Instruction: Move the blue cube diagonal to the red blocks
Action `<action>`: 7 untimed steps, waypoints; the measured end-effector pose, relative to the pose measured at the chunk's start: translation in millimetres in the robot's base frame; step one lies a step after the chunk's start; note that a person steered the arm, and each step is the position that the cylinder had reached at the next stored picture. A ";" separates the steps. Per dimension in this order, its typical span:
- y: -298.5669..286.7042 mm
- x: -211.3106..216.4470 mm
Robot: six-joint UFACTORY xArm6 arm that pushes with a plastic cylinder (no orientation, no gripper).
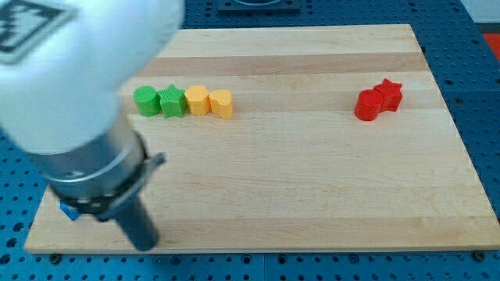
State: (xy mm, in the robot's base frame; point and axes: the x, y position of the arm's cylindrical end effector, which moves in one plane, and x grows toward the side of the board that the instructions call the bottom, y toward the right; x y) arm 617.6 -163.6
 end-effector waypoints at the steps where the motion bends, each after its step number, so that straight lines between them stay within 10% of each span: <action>1: -58.3 -0.2; 7: -68.2 -68.4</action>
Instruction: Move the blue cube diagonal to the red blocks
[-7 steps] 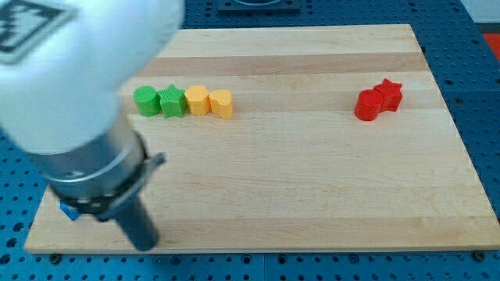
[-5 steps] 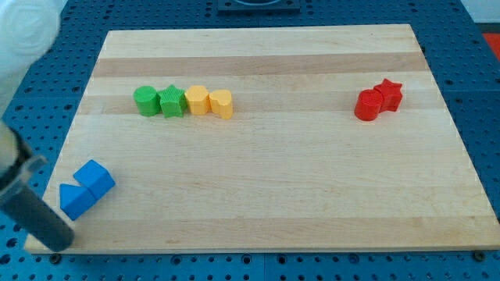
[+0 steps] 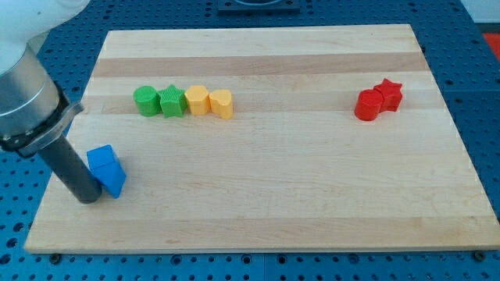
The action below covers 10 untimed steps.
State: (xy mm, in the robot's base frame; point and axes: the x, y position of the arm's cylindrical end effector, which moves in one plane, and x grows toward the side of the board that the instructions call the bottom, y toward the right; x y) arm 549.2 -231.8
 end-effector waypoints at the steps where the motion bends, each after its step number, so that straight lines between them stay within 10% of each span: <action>1: 0.0 -1.1; 10: 33.2 -29.1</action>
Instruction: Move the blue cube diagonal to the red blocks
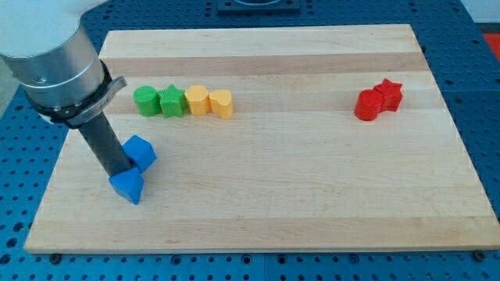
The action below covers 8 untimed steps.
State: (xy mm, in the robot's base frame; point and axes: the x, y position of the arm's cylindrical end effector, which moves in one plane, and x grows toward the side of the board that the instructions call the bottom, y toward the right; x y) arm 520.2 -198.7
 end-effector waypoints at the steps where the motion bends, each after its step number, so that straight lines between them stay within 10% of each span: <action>1: -24.7 0.0; 8: 76.5 -18.9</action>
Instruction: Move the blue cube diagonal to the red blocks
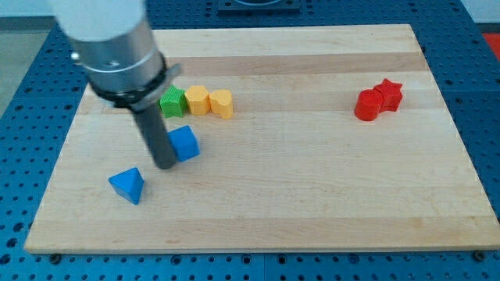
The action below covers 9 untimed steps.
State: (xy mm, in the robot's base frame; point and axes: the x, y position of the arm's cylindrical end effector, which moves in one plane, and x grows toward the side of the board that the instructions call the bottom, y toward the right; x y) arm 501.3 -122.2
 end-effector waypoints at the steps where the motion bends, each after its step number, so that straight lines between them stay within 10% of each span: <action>1: 24.3 0.0; 9: -5.1 -24.8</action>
State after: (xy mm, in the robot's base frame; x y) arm 476.4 -127.3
